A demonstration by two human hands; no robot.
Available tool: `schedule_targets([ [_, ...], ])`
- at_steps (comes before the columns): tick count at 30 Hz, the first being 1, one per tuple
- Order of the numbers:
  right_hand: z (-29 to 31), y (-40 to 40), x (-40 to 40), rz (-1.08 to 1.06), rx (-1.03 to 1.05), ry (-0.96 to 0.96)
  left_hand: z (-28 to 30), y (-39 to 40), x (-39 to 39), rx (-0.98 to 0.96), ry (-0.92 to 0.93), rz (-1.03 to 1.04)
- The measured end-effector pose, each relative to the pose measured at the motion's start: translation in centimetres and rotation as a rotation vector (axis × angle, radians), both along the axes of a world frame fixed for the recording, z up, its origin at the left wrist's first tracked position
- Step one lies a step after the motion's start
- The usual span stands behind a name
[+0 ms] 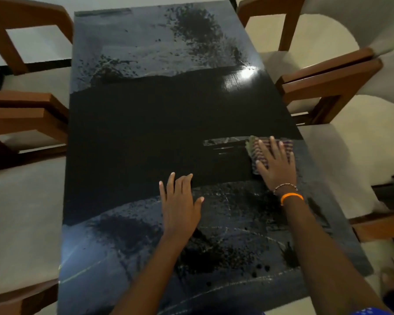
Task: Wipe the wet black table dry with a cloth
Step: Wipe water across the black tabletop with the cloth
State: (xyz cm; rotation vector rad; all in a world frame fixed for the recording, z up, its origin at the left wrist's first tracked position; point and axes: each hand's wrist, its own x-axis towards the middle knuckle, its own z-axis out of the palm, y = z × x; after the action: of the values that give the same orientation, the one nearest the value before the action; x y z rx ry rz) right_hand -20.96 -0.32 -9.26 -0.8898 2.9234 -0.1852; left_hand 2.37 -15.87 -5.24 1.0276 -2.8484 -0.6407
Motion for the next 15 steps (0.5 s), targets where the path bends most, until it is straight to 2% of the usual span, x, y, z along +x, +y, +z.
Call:
schedule_targets([
  [3, 0.3, 2.1, -2.2, -0.125, -0.017, -0.028, -0.3, 0.7, -0.5, -0.028, -0.039, -0.018],
  [8, 0.1, -0.7, -1.1, -0.206, -0.019, -0.039, -1.0, 1.3, -0.1, -0.025, -0.012, 0.022],
  [11, 0.0, -5.0, 0.9, -0.100, -0.025, -0.054, -1.2, 1.7, -0.3, -0.015, 0.008, 0.053],
  [15, 0.5, -12.8, 5.4, 0.181, -0.048, -0.118, -1.5, 2.4, -0.3, -0.004, 0.061, 0.174],
])
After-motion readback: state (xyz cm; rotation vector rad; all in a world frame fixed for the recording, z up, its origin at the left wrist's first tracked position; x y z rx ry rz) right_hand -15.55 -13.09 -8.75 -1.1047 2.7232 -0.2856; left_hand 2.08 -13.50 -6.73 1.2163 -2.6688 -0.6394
